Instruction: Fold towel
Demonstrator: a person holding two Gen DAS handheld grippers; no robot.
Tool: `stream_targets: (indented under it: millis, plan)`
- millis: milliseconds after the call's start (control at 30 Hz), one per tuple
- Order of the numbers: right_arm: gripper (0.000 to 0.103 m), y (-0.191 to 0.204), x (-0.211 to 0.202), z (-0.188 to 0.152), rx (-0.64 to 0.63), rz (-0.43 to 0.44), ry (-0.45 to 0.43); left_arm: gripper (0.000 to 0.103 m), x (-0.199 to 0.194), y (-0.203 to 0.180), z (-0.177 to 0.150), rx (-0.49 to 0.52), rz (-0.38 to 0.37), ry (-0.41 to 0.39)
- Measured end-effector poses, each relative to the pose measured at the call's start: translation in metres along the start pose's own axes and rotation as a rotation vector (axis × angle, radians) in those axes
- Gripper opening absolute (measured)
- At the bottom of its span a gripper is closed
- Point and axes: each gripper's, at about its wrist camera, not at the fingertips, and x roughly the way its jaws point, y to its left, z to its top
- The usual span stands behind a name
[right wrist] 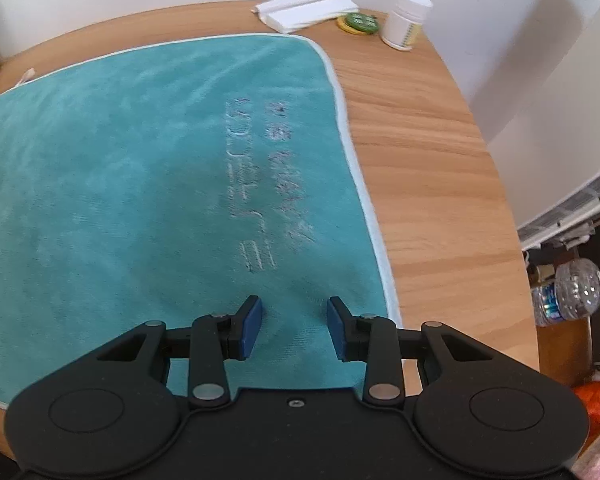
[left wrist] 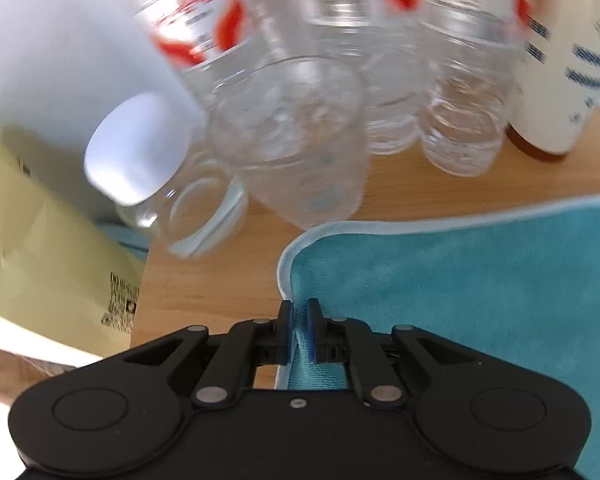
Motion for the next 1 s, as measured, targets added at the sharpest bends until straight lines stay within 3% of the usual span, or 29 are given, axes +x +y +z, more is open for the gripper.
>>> stream_targets:
  millis: [133, 333, 400, 467, 633, 700, 733, 900, 1000]
  plan:
    - [0.039, 0.005, -0.002, 0.001, -0.015, -0.014, 0.011, 0.01, 0.002, 0.002, 0.003, -0.009, 0.014, 0.017]
    - [0.042, 0.007, -0.001, 0.008, -0.066, -0.017, 0.026, 0.028, -0.021, 0.014, 0.0, -0.074, -0.069, 0.063]
    - [0.042, 0.006, -0.001, 0.01, -0.053, -0.002, 0.029, 0.046, -0.042, 0.011, -0.01, -0.064, -0.093, 0.064]
    - [0.042, 0.006, -0.001, 0.01, -0.045, 0.014, 0.032, 0.055, -0.071, 0.002, -0.034, -0.067, -0.123, 0.061]
    - [0.043, 0.015, -0.007, 0.022, -0.112, 0.092, -0.017, 0.056, -0.12, -0.024, -0.086, -0.063, -0.149, 0.104]
    - [0.043, 0.02, -0.007, 0.028, -0.15, 0.1, -0.037, 0.066, -0.123, -0.041, -0.107, -0.033, -0.141, 0.123]
    - [0.043, 0.021, -0.006, 0.031, -0.164, 0.103, -0.044, 0.066, -0.119, -0.049, -0.115, -0.011, -0.134, 0.138]
    - [0.043, 0.019, 0.0, 0.034, -0.228, 0.123, -0.046, 0.066, -0.133, -0.068, -0.131, 0.005, -0.102, 0.151]
    - [0.043, 0.016, 0.005, 0.031, -0.27, 0.119, -0.042, 0.065, -0.127, -0.075, -0.142, 0.007, -0.024, 0.17]
